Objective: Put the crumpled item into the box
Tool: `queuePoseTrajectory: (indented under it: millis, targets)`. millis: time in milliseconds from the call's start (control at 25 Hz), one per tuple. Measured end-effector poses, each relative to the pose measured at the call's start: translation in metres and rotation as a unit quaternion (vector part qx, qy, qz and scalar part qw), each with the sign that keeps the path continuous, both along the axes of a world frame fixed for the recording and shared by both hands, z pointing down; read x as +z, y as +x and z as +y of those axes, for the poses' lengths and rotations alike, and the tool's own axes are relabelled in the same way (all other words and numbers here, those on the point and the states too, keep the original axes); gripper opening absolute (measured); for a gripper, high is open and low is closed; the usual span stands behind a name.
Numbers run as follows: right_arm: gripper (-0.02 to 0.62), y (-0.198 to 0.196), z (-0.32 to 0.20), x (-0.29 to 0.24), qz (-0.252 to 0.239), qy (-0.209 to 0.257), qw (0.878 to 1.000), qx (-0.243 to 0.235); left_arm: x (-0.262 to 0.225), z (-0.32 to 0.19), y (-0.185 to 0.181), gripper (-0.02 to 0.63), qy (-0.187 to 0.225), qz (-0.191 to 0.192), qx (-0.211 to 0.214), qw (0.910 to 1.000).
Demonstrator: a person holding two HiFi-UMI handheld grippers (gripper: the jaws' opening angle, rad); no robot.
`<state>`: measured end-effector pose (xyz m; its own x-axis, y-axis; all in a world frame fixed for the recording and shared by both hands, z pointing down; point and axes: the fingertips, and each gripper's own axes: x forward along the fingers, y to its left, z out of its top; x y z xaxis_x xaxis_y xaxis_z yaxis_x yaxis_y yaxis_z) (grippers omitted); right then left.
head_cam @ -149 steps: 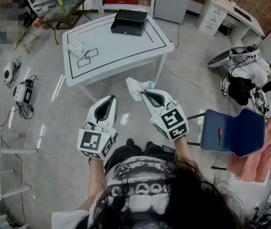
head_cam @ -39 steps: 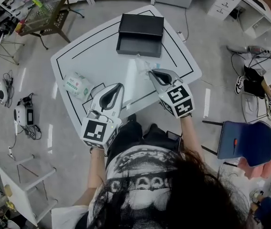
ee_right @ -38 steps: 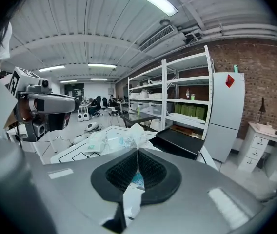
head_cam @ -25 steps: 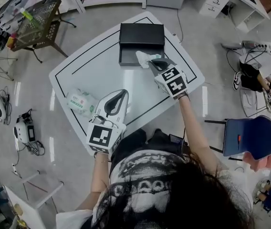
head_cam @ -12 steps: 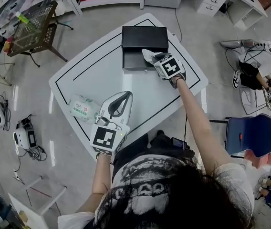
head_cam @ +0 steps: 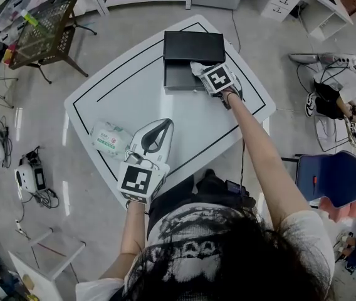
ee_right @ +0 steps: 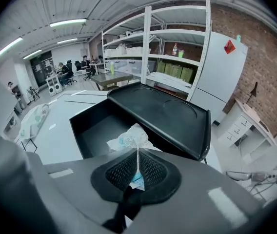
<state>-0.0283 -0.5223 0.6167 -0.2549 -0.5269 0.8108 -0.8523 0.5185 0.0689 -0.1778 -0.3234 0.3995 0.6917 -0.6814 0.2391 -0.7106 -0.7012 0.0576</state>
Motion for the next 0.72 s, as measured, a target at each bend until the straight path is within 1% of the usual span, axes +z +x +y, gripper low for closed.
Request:
queuePoseTrajectory:
  millis: [80, 280, 400, 480, 520, 560, 680, 720]
  targets:
    - [0.008, -0.001, -0.003, 0.004, 0.005, -0.009, 1.000, 0.002, 0.001, 0.003, -0.001, 0.000, 0.000, 0.000, -0.002, 1.0000]
    - [0.008, 0.006, -0.007, 0.011, 0.058, -0.032, 0.998, 0.004, 0.001, 0.007, -0.007, 0.000, -0.002, 0.000, -0.009, 1.0000]
    - [0.014, 0.003, -0.010, 0.013, 0.076, -0.034, 0.996, -0.011, -0.001, 0.007, -0.013, 0.000, -0.003, -0.002, -0.016, 0.9999]
    - [0.065, 0.002, -0.007, 0.013, 0.080, -0.038, 0.996, -0.016, 0.000, 0.009, -0.017, 0.000, -0.003, -0.002, -0.018, 0.9998]
    - [0.081, 0.002, -0.005, 0.013, 0.078, -0.040, 0.996, -0.018, 0.000, 0.010, -0.018, 0.000, -0.003, -0.003, -0.019, 0.9998]
    - [0.083, -0.001, -0.002, 0.012, 0.070, -0.041, 0.996, -0.021, 0.001, 0.011, -0.020, 0.000, -0.004, -0.004, -0.020, 0.9998]
    - [0.083, -0.018, 0.006, 0.007, 0.016, -0.040, 0.998, -0.038, 0.003, 0.014, -0.026, 0.000, -0.006, -0.006, -0.024, 0.9997]
    - [0.083, -0.019, 0.008, 0.004, 0.008, -0.037, 0.999, -0.038, 0.004, 0.015, -0.027, 0.000, -0.008, -0.007, -0.026, 0.9996]
